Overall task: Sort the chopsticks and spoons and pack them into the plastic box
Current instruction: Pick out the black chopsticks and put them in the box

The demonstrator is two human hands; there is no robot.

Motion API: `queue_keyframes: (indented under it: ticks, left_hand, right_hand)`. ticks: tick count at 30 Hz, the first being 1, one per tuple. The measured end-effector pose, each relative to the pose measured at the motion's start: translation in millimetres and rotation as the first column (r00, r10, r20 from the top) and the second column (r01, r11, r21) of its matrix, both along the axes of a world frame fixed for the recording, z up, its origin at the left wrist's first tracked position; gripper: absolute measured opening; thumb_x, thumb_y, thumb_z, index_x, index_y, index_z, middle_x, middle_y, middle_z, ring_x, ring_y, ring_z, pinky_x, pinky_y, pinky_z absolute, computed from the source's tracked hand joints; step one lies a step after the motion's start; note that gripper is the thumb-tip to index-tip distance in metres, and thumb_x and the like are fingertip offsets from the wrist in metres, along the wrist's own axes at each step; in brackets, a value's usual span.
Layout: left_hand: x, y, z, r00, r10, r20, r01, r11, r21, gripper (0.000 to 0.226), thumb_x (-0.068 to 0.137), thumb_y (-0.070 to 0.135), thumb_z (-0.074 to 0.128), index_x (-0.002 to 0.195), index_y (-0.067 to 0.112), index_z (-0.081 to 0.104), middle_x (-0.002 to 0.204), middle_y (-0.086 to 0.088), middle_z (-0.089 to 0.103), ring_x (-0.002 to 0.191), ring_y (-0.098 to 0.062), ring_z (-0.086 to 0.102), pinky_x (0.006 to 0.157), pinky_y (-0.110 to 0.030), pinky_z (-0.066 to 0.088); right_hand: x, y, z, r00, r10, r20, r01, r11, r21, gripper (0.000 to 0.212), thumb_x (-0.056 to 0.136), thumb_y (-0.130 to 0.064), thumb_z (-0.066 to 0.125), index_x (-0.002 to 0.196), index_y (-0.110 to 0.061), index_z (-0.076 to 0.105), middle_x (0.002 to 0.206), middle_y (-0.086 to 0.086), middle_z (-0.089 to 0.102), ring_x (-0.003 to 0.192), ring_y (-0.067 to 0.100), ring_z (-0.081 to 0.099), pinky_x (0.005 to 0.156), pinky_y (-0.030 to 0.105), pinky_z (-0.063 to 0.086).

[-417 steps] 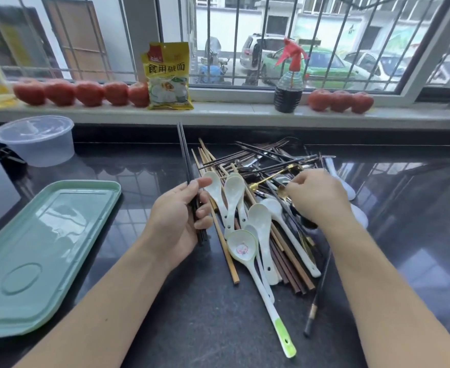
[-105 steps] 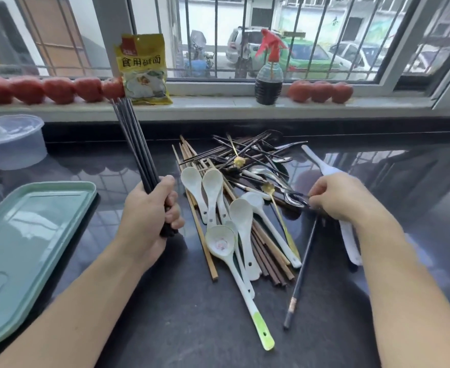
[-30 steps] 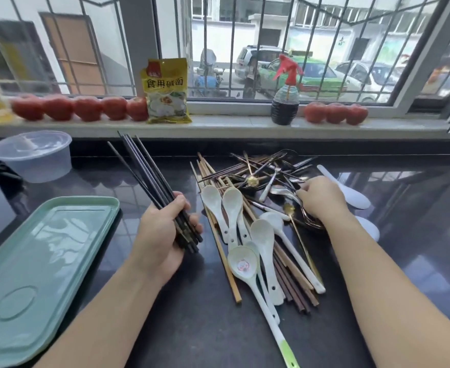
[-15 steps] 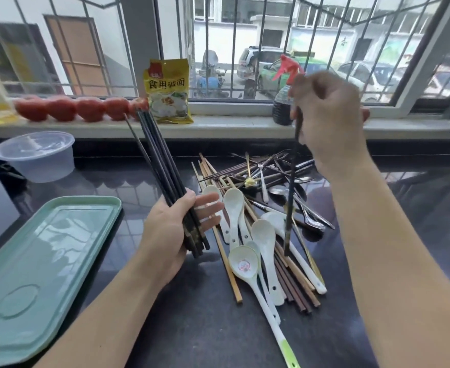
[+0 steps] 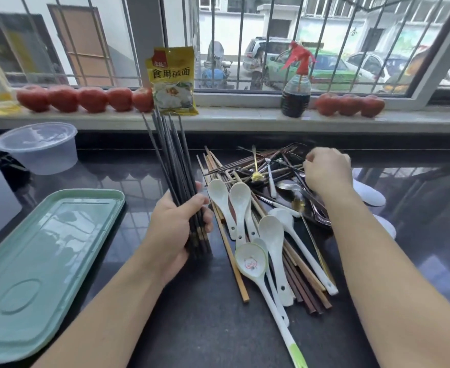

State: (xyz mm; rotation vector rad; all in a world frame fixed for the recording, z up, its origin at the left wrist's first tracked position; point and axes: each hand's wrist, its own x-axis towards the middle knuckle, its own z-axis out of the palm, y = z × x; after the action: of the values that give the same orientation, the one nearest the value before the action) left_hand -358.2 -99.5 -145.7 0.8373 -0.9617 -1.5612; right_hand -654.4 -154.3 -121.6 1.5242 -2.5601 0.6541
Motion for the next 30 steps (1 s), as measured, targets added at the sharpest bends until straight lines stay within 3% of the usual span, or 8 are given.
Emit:
queue_keyframes:
  ticks: [8, 11, 14, 18, 20, 24, 28, 30]
  left_hand:
    - [-1.1, -1.9, -2.2, 0.998, 0.046, -0.036, -0.045, 0.999, 0.016, 0.006, 0.106, 0.007, 0.05, 0.108, 0.01, 0.054, 0.078, -0.006, 0.059, 0.059, -0.02, 0.055, 0.052, -0.031, 0.049]
    - [-0.8, -1.2, -1.3, 0.999, 0.046, -0.018, -0.045, 0.999, 0.017, 0.006, 0.105, 0.005, 0.05, 0.107, 0.01, 0.053, 0.078, -0.006, 0.057, 0.057, -0.018, 0.053, 0.051, -0.031, 0.047]
    - [-1.3, 0.5, -0.2, 0.999, 0.048, 0.001, -0.048, 0.999, 0.002, 0.01, 0.103, 0.001, 0.05, 0.106, 0.01, 0.052, 0.075, -0.005, 0.056, 0.055, -0.017, 0.051, 0.048, -0.029, 0.044]
    - [-3.4, 0.3, 0.5, 0.994, 0.092, 0.061, -0.091, 0.996, -0.018, 0.013, 0.1, 0.0, 0.053, 0.103, 0.011, 0.048, 0.063, -0.002, 0.045, 0.049, -0.016, 0.046, 0.043, -0.029, 0.04]
    - [-2.4, 1.2, 3.2, 0.994, 0.084, 0.071, -0.081, 0.996, -0.039, 0.012, 0.102, 0.005, 0.057, 0.098, 0.011, 0.047, 0.064, -0.003, 0.044, 0.046, -0.015, 0.044, 0.041, -0.028, 0.037]
    - [0.5, 12.3, 14.3, 0.993, -0.064, 0.101, 0.068, 0.997, -0.036, 0.013, 0.104, 0.017, 0.057, 0.098, 0.007, 0.053, 0.069, -0.007, 0.059, 0.048, -0.017, 0.052, 0.043, -0.027, 0.043]
    - [-5.6, 26.0, 19.6, 0.963, -0.27, 0.0, 0.27, 0.962, 0.029, 0.013, 0.105, 0.011, 0.051, 0.112, 0.0, 0.054, 0.1, -0.025, 0.075, 0.091, -0.042, 0.076, 0.077, -0.05, 0.065]
    - [-6.5, 29.4, 19.5, 0.936, -0.351, 0.024, 0.351, 0.936, 0.02, 0.016, 0.103, 0.011, 0.052, 0.115, 0.001, 0.055, 0.102, -0.024, 0.075, 0.085, -0.041, 0.075, 0.075, -0.05, 0.065]
  right_hand:
    - [-7.9, -5.4, -24.6, 0.989, -0.142, -0.034, 0.143, 0.99, 0.007, 0.024, 0.097, -0.037, 0.059, 0.11, -0.025, 0.074, 0.127, 0.011, 0.056, 0.122, 0.037, 0.043, 0.099, 0.041, 0.041]
    - [-14.6, -4.1, 0.1, 0.944, -0.042, 0.327, 0.122, 0.966, -0.227, 0.015, 0.091, -0.036, 0.063, 0.084, -0.025, 0.072, 0.109, 0.005, 0.068, 0.111, 0.032, 0.056, 0.092, 0.038, 0.045]
    - [-16.2, 5.8, 40.9, 0.746, 0.186, 0.639, 0.279, 0.785, -0.553, 0.015, 0.084, -0.03, 0.064, 0.073, -0.02, 0.061, 0.083, 0.004, 0.07, 0.08, 0.023, 0.064, 0.085, 0.048, 0.057]
    - [4.7, 30.5, 86.9, 0.87, 0.264, 0.417, 0.239, 0.515, -0.824, 0.016, 0.1, -0.027, 0.053, 0.084, -0.026, 0.048, 0.082, -0.001, 0.065, 0.071, 0.012, 0.067, 0.076, 0.039, 0.059]
    - [23.1, 41.3, 100.3, 0.836, 0.404, 0.371, 0.113, 0.536, -0.837, 0.017, 0.104, -0.029, 0.052, 0.087, -0.025, 0.05, 0.074, -0.005, 0.063, 0.067, 0.013, 0.068, 0.07, 0.033, 0.057]
    - [76.4, 55.0, 105.5, 0.371, 0.646, 0.668, -0.254, 0.762, -0.596, 0.018, 0.104, -0.023, 0.054, 0.099, -0.007, 0.059, 0.071, 0.004, 0.063, 0.048, 0.012, 0.046, 0.043, 0.021, 0.04]
    - [125.4, 42.8, 81.7, 0.342, 0.655, 0.674, -0.391, 0.751, -0.532, 0.016, 0.104, -0.02, 0.055, 0.094, -0.008, 0.059, 0.07, 0.006, 0.066, 0.046, 0.016, 0.046, 0.043, 0.029, 0.041]
    - [140.1, 35.0, 69.6, 0.389, 0.642, 0.661, -0.329, 0.767, -0.551, 0.018, 0.104, -0.018, 0.055, 0.09, -0.007, 0.058, 0.068, 0.007, 0.064, 0.043, 0.015, 0.045, 0.042, 0.032, 0.04]
